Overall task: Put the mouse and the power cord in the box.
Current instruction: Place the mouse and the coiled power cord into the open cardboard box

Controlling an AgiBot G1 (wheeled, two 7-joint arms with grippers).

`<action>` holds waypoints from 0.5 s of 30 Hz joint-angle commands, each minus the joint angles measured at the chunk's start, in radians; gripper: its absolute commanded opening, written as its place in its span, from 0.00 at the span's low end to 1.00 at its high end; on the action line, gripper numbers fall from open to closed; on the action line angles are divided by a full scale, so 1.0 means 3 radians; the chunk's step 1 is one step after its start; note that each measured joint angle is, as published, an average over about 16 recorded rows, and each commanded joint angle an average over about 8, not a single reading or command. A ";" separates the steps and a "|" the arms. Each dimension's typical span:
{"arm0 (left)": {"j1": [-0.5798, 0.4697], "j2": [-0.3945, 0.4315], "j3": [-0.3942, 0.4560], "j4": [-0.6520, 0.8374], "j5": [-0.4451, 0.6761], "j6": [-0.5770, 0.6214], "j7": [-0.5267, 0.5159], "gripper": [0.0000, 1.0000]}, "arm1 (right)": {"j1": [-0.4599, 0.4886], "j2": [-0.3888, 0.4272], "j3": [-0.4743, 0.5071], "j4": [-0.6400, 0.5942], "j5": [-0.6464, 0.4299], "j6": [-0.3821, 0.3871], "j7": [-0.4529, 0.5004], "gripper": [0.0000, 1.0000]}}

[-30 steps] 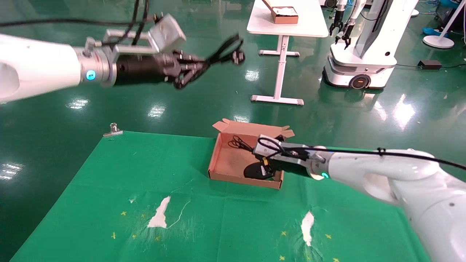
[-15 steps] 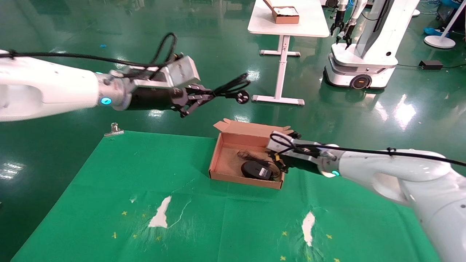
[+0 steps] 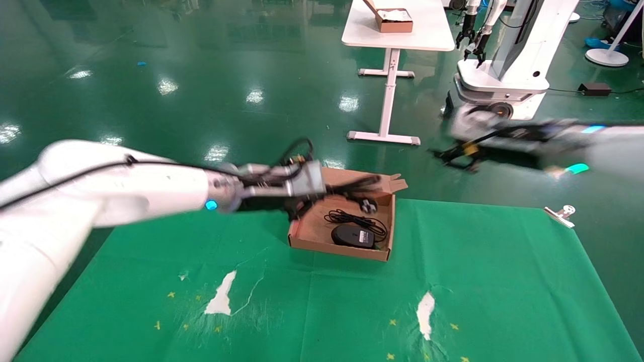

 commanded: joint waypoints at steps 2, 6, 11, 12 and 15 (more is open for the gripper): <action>0.0121 -0.0003 0.0146 -0.0147 -0.0059 0.0033 -0.0232 0.00 | 0.0182 0.0270 0.0026 0.0065 0.0048 -0.0475 -0.0057 1.00; 0.0130 0.0001 0.0282 -0.0218 -0.0196 -0.0035 -0.0790 0.00 | 0.0364 0.0565 0.0038 0.0097 0.0063 -0.0788 -0.0005 1.00; 0.0113 0.0010 0.0541 -0.0487 -0.0267 -0.0384 -0.1246 0.00 | 0.0537 0.0859 -0.0002 0.0220 -0.0004 -0.1017 0.0162 1.00; 0.0111 0.0011 0.0607 -0.0549 -0.0264 -0.0472 -0.1297 0.00 | 0.0569 0.0912 -0.0014 0.0265 -0.0024 -0.1059 0.0204 1.00; 0.0099 0.0014 0.0837 -0.0719 -0.0217 -0.0772 -0.1415 0.00 | 0.0657 0.1061 -0.0054 0.0446 -0.0087 -0.1188 0.0354 1.00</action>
